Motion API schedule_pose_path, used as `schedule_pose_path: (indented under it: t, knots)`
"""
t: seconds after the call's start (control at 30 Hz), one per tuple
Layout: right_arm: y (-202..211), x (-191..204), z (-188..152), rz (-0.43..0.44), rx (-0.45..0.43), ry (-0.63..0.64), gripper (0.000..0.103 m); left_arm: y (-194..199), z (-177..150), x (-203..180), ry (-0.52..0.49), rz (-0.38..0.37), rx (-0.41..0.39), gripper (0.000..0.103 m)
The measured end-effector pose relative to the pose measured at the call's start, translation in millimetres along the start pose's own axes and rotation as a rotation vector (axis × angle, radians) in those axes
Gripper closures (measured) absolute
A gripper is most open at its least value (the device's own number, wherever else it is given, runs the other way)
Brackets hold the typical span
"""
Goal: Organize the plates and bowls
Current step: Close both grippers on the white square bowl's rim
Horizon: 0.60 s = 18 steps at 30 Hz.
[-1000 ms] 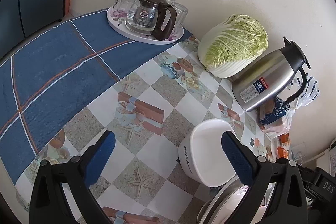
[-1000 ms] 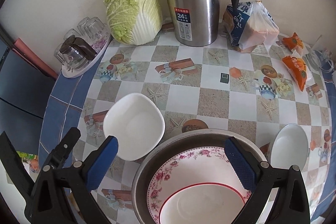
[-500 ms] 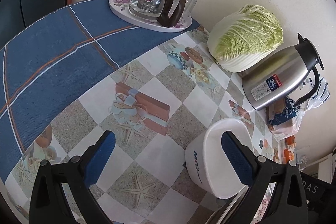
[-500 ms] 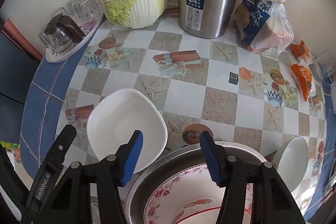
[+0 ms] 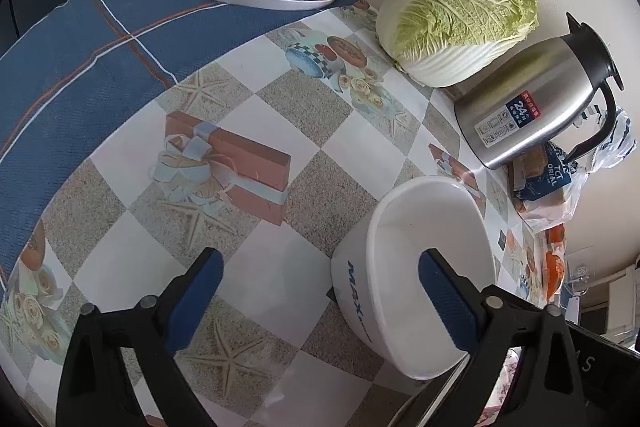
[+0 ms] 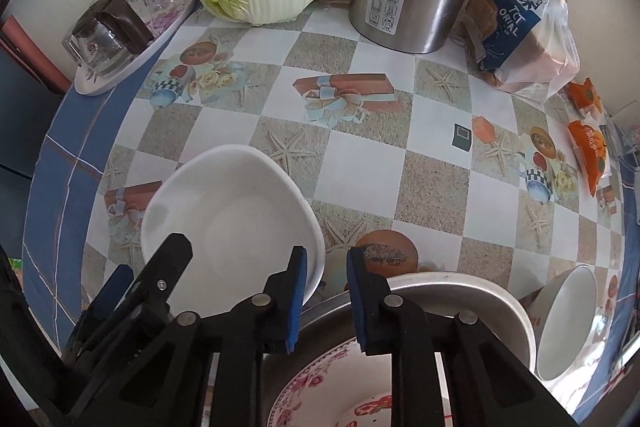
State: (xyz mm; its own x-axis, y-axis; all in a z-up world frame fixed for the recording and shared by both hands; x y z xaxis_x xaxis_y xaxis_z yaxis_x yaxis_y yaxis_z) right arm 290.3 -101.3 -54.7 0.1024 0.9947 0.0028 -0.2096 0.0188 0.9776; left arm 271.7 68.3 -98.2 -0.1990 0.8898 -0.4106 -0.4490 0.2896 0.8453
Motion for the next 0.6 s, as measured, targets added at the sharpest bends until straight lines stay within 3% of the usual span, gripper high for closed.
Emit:
schedule_pose_path:
  t: [0.03, 0.1, 0.3, 0.6]
  knots:
    - [-1, 0, 0, -0.001, 0.000, -0.001, 0.080, -1, -1, -1, -0.003, -0.006, 0.003, 0.032]
    - [-3, 0, -1, 0.000, 0.004, -0.002, 0.080, -4, -2, -4, -0.016, 0.001, 0.012, 0.054]
    - [-8, 1, -2, 0.008, 0.013, -0.003, 0.080, -7, -6, -14, -0.043, -0.045, 0.025, 0.080]
    - [-10, 5, -2, 0.027, 0.015, 0.008, 0.080, -5, -7, -15, -0.044, -0.042, 0.026, 0.082]
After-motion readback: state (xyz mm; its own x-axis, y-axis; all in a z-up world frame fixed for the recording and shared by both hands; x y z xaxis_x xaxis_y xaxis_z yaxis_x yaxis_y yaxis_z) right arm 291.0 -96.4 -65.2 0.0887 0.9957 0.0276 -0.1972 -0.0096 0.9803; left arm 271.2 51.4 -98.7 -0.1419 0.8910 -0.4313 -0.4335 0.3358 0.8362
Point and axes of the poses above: each gripper's, at about its wrist camera, not at the fingertips, and y roughly against the way its jaws point, x to its left, z to its top, the point moved 3 cm from there along -y, roughly the way its jaws point
